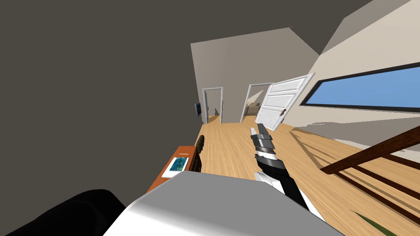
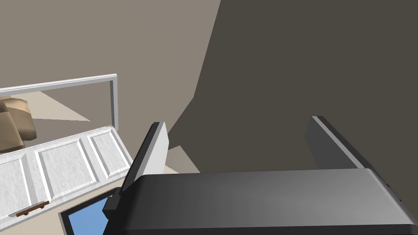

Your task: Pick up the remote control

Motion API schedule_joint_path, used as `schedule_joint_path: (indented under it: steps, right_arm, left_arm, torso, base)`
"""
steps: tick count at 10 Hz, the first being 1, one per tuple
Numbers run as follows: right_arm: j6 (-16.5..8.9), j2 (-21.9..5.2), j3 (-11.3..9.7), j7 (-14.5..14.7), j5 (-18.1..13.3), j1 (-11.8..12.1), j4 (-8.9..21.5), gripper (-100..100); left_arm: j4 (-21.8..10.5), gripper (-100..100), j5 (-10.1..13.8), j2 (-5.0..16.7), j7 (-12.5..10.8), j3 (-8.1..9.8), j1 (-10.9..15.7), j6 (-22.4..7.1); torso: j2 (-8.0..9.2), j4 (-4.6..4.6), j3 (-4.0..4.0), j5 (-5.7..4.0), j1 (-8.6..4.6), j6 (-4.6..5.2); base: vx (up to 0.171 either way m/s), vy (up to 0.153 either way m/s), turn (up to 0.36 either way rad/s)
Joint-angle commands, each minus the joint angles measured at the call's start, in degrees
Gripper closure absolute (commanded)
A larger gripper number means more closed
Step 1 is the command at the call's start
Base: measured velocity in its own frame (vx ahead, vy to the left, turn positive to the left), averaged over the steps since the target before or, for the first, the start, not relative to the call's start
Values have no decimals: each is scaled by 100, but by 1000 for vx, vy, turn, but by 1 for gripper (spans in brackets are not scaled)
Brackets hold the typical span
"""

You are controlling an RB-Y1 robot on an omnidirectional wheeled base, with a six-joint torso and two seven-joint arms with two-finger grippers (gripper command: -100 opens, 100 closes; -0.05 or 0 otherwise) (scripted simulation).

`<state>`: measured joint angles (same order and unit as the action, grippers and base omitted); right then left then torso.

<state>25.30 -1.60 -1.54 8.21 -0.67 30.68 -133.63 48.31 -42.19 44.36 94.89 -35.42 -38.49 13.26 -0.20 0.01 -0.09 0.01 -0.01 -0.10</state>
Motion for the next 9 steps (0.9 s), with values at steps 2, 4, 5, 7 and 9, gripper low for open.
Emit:
schedule_joint_path:
  steps: [2, 4, 5, 7, 9]
  right_arm:
    - [0, 0, 0, 0, 0, 0, 0, 0]
    - [0, 0, 0, 0, 0, 0, 0, 0]
    - [0, 0, 0, 0, 0, 0, 0, 0]
    - [0, 0, 0, 0, 0, 0, 0, 0]
    - [0, 0, 0, 0, 0, 0, 0, 0]
  left_arm:
    - [1, 100, 2, -1, -3, 2, 2, 0]
    - [2, 100, 1, -1, -1, 1, 3, 0]
    - [2, 0, 1, -1, 0, 1, 4, 0]
    - [175, 100, -437, 76, -455, 97, 24, 88]
    - [334, 100, -745, 147, -735, 197, 47, 182]
  torso:
    - [1, -1, 0, 0, 0, 0]
    - [1, -2, 0, -1, -1, -1]
    - [1, -2, -1, -1, -1, -1]
    - [6, 2, 4, -2, -6, 0]
    - [10, 1, 5, -1, -5, -2]
  base:
    - [0, 0, 0]
    - [0, 0, 0]
    - [0, 0, 0]
    - [-28, -14, 41]
    - [-23, -9, 24]
